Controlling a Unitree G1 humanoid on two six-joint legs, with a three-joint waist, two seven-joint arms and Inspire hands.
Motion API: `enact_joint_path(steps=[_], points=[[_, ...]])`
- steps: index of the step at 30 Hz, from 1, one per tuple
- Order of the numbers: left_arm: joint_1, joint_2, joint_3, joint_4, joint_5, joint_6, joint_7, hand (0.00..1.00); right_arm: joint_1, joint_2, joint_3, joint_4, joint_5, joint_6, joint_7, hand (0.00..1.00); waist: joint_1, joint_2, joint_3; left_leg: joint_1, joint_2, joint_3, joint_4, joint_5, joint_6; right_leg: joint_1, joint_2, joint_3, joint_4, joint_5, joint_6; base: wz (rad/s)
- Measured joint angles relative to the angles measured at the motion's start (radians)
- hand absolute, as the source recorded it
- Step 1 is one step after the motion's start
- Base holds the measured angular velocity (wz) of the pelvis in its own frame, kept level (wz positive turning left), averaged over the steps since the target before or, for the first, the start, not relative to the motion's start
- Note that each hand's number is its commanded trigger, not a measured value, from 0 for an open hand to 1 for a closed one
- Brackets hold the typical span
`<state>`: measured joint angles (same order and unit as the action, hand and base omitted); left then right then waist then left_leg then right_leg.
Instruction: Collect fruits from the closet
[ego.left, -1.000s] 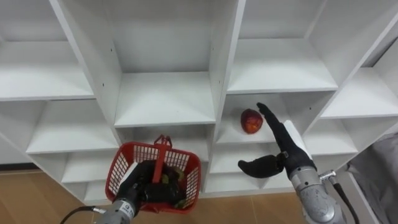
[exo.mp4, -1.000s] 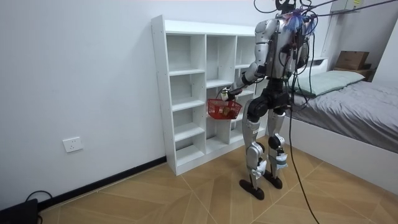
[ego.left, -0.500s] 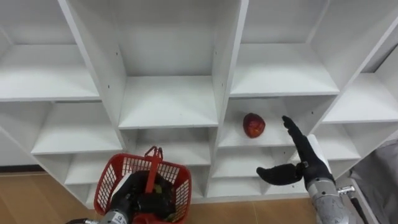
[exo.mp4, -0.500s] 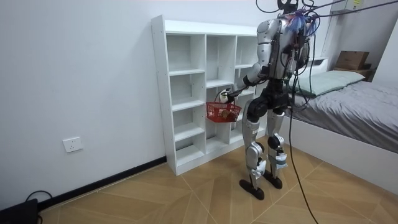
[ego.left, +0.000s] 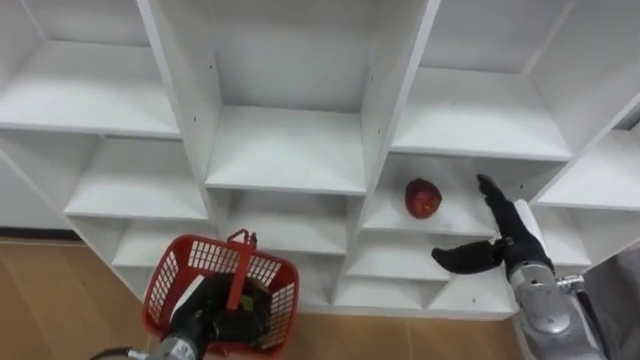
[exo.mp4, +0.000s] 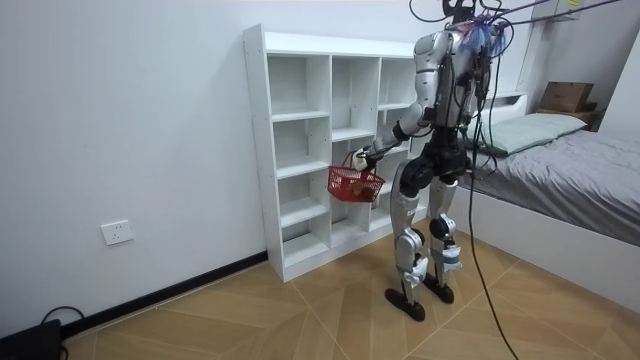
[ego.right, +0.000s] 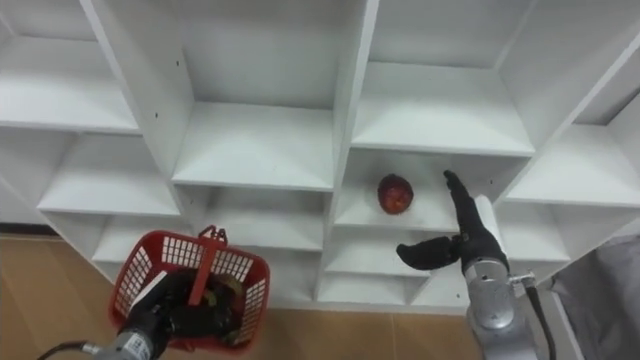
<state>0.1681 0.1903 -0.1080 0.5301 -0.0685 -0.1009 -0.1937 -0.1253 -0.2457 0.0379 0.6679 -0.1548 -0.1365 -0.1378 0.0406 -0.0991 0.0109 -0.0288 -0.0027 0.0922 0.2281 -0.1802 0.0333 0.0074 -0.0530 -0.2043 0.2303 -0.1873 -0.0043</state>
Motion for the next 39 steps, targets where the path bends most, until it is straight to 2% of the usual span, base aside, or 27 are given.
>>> enact_joint_path(steps=[2,7,9,10,15,20,22,29,39], points=[[-0.002,0.003,0.0,0.0,-0.001,0.0,-0.012,1.0,-0.038,-0.002,0.0,0.037,0.018,-0.001,-0.007,0.0,0.009,0.0,0.0,-0.025,0.002,-0.003,0.011,0.0,0.0,-0.021,-0.004,-0.003,0.011,0.0,0.0,0.06],[-0.033,0.007,-0.012,0.023,-0.001,0.009,-0.031,1.0,-0.117,-0.041,0.04,0.129,0.031,0.003,-0.03,0.0,0.036,-0.004,0.0053,-0.085,0.004,-0.029,0.036,0.001,-0.002,-0.063,-0.003,-0.024,0.017,0.002,-0.004,0.14],[-0.058,0.009,-0.015,0.04,-0.001,0.01,-0.035,1.0,-0.149,-0.049,0.061,0.147,0.03,0.003,-0.049,0.0,0.045,-0.009,0.0159,-0.112,0.005,-0.042,0.043,0.004,-0.006,-0.083,-0.002,-0.037,0.022,0.003,-0.005,0.14],[-0.067,0.009,-0.016,0.046,-0.001,0.01,-0.035,1.0,-0.154,-0.051,0.061,0.147,0.028,0.003,-0.05,0.0,0.047,-0.01,0.0176,-0.123,0.005,-0.046,0.047,0.004,-0.006,-0.093,-0.002,-0.041,0.026,0.003,-0.005,0.19],[-0.086,0.018,-0.017,0.059,-0.003,0.014,-0.034,1.0,-0.236,-0.059,0.06,0.218,0.027,0.003,-0.07,0.0,0.056,-0.01,0.0183,-0.209,0.008,-0.058,0.078,0.006,-0.008,-0.162,0.001,-0.048,0.031,0.009,-0.015,0.07],[-0.091,0.026,-0.018,0.063,0.038,0.017,-0.034,1.0,-0.291,-0.07,0.058,0.276,-0.005,0.003,-0.084,0.0,0.059,-0.008,0.0206,-0.247,0.005,-0.061,0.085,0.008,-0.006,-0.205,-0.002,-0.046,0.046,0.009,-0.015,0.0],[-0.099,0.028,-0.026,0.07,0.042,0.017,-0.034,1.0,-0.299,-0.074,0.058,0.284,-0.007,0.003,-0.094,0.0,0.064,-0.008,0.0208,-0.259,0.005,-0.06,0.087,0.008,-0.006,-0.217,-0.003,-0.046,0.049,0.009,-0.015,0.0],[-0.139,0.029,-0.085,0.101,0.041,0.037,-0.034,1.0,-0.353,-0.075,0.059,0.311,-0.009,0.006,-0.129,0.0,0.072,-0.003,0.03,-0.316,0.005,-0.058,0.095,0.014,-0.004,-0.279,-0.009,-0.048,0.068,0.009,-0.015,0.0],[-0.208,0.025,-0.124,0.16,0.04,0.052,-0.013,1.0,-0.367,-0.076,0.058,0.311,0.004,0.008,-0.156,0.0,0.073,-0.005,0.0366,-0.356,0.003,-0.044,0.096,0.019,0.001,-0.328,-0.016,-0.045,0.083,0.009,-0.015,-0.02]])
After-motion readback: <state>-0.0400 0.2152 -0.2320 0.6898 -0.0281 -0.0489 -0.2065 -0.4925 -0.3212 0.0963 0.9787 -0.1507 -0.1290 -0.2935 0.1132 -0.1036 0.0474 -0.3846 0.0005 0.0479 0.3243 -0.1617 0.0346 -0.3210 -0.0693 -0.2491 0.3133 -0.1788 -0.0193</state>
